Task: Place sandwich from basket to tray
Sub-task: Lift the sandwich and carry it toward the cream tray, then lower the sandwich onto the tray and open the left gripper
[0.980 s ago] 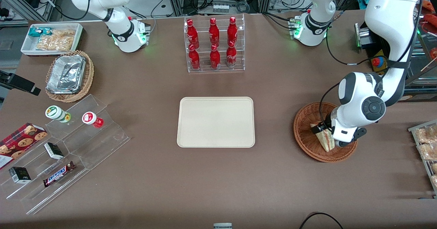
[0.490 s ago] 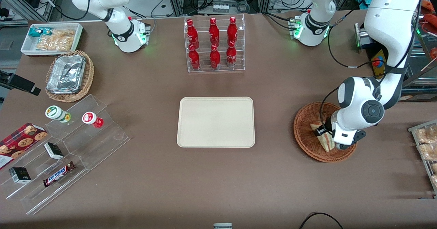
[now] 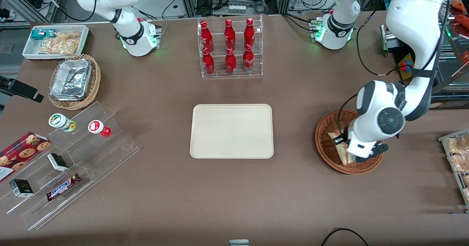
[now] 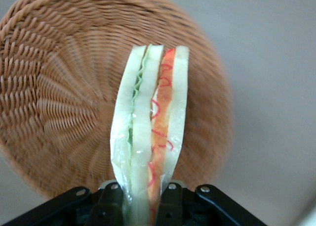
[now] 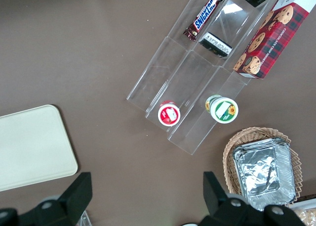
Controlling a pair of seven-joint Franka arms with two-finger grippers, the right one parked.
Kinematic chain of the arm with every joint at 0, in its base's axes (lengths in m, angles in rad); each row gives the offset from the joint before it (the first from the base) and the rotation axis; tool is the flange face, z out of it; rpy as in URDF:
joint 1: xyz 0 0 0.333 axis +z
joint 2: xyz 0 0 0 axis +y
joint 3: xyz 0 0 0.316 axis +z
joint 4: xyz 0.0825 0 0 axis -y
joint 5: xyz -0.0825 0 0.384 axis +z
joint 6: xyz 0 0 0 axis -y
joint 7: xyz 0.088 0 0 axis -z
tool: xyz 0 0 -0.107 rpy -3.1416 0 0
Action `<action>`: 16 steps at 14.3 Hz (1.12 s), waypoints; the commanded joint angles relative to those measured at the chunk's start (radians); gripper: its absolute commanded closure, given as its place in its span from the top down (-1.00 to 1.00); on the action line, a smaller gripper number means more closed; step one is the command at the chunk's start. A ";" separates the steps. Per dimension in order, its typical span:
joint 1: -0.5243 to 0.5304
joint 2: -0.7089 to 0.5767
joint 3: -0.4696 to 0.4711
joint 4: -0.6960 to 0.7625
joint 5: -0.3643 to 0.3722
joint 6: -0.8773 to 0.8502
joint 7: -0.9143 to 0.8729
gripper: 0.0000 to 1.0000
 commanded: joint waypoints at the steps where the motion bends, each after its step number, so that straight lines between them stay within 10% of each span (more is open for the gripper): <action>1: -0.188 0.041 0.008 0.189 0.015 -0.150 -0.025 -0.70; 13: -0.589 0.423 0.005 0.483 0.016 0.068 -0.206 -0.63; 16: -0.606 0.468 0.007 0.545 0.018 0.070 -0.248 -0.15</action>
